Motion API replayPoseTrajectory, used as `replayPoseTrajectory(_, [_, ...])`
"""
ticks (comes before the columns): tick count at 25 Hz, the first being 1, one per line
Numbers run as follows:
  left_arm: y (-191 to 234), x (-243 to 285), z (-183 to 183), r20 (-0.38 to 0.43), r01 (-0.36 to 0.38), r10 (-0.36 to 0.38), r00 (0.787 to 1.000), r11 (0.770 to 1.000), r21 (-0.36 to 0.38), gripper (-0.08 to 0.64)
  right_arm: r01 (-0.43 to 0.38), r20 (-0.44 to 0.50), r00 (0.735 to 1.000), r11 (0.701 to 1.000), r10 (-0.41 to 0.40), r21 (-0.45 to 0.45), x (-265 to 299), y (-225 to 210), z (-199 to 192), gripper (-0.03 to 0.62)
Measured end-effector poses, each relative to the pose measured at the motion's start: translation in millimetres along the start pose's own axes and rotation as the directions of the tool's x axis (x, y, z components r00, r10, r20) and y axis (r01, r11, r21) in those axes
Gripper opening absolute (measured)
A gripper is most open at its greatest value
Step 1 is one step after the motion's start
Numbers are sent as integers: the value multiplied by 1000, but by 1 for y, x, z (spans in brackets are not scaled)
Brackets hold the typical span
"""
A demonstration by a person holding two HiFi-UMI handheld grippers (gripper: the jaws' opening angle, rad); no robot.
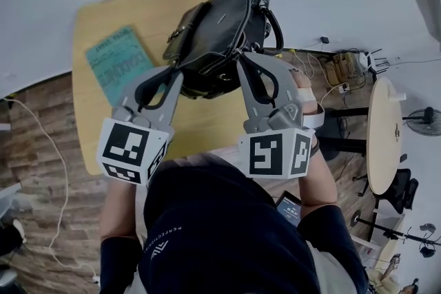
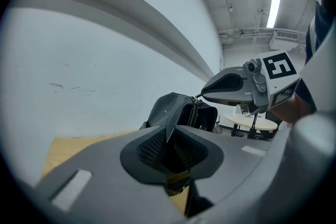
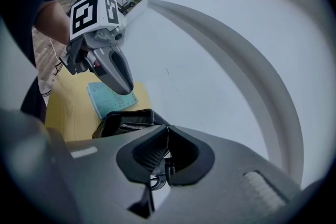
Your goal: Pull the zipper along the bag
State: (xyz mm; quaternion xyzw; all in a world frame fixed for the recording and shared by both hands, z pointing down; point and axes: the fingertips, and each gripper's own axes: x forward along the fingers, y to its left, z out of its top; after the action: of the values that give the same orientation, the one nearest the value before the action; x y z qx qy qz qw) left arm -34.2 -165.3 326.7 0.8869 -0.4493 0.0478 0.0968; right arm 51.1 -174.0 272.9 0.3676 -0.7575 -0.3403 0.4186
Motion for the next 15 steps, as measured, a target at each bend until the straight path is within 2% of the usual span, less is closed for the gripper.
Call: replayPoseTrajectory(15, [-9,20,19,22,-5,4,1000,998,60,89,-97,54,994,995,99,-38,5,-18,-1,15])
